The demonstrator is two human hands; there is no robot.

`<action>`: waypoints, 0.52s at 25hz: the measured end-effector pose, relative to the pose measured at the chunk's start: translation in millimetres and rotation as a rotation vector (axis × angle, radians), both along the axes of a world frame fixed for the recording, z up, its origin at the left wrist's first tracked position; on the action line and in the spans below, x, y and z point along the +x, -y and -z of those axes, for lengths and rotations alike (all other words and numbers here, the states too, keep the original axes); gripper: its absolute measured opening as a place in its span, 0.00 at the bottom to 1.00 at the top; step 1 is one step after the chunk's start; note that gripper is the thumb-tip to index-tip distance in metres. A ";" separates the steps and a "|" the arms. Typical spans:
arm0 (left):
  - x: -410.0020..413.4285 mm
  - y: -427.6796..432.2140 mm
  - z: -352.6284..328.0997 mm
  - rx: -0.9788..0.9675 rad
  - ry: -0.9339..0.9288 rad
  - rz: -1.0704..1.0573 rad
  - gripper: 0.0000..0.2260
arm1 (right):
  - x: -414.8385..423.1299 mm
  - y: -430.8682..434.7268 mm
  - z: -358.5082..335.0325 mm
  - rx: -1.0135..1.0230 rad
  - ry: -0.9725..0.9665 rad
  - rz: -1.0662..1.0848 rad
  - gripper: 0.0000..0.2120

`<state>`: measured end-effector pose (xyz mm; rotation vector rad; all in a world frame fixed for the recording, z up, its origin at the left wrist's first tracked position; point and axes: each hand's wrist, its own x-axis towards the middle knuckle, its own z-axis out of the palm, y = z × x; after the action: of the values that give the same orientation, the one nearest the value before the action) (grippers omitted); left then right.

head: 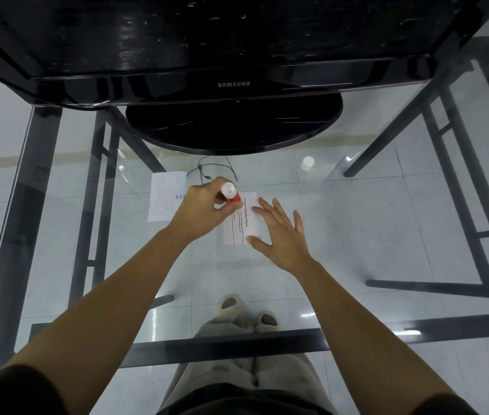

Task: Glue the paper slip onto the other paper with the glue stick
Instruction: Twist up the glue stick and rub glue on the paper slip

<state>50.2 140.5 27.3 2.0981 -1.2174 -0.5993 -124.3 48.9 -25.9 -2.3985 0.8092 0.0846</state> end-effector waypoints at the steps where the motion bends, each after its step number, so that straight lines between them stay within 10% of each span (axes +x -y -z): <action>1: 1.7 1.3 0.2 -0.009 0.010 -0.019 0.12 | 0.0 -0.2 0.4 0.003 0.002 -0.001 0.29; 13: 2.0 13.3 -2.1 -0.101 0.058 -0.104 0.09 | 0.7 0.0 6.7 -0.019 0.012 0.007 0.29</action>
<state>52.2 127.2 29.4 2.0911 -1.1379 -0.4245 -123.6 48.9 -32.6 -2.4116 0.8156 0.0596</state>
